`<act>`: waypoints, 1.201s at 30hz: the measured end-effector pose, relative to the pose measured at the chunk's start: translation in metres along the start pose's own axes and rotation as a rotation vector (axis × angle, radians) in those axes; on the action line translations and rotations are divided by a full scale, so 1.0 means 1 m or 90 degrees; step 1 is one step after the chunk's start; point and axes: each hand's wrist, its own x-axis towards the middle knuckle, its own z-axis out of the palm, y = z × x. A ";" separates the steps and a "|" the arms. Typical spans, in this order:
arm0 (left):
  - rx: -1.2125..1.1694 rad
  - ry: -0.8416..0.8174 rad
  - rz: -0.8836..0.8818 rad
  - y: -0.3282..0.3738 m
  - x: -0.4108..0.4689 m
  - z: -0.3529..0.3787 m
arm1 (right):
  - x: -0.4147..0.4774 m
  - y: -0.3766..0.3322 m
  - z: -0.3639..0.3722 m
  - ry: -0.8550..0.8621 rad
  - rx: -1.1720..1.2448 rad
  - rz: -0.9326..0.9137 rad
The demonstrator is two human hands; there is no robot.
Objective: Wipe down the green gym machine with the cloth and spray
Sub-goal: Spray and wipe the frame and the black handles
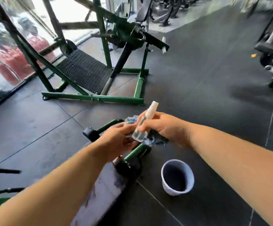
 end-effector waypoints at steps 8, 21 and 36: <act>0.057 0.203 0.222 0.151 -0.023 0.062 | -0.019 -0.156 -0.084 -0.048 0.021 -0.150; -0.188 0.226 0.333 0.271 -0.040 0.124 | 0.028 -0.280 -0.173 -0.380 -0.216 -0.058; -0.050 0.428 0.354 0.365 0.032 0.143 | 0.181 -0.350 -0.233 -0.347 -0.110 -0.304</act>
